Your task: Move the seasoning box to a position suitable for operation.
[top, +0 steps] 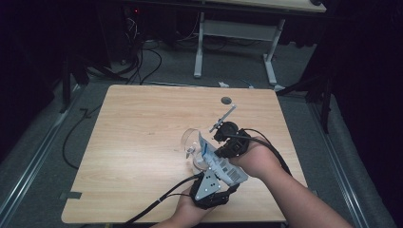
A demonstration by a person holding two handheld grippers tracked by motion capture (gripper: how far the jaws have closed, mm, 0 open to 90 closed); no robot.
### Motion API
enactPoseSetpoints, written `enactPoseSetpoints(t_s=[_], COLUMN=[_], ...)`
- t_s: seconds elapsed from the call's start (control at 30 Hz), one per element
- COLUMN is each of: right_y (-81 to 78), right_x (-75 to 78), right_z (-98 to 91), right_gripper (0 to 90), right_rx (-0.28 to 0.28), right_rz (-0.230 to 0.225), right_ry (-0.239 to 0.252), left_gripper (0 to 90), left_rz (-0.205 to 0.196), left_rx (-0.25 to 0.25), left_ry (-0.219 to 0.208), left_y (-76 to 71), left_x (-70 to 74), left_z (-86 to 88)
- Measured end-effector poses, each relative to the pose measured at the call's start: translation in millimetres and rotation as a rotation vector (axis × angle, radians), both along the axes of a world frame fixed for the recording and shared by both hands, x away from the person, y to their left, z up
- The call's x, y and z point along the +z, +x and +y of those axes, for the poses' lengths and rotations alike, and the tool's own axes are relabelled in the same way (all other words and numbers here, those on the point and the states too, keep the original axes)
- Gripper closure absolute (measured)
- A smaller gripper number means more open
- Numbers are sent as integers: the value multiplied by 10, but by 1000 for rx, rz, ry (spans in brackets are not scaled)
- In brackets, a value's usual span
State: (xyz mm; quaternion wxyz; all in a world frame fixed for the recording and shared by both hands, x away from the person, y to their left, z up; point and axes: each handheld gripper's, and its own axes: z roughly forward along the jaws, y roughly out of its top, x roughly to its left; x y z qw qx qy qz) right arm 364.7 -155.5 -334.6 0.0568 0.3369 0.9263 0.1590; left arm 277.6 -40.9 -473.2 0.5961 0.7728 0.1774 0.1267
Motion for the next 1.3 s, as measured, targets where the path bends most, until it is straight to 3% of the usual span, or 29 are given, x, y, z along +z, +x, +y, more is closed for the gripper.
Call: enactPoseSetpoints(t_s=[1.3], right_y=[3], right_x=[21], right_z=[-3], right_gripper=[899], right_rx=[4], right_rz=[-5], right_ry=[-6], left_gripper=[544], left_rz=[-3], left_rx=[-8], left_ry=[-12], left_y=[-1], left_x=[33], left_z=[-5])
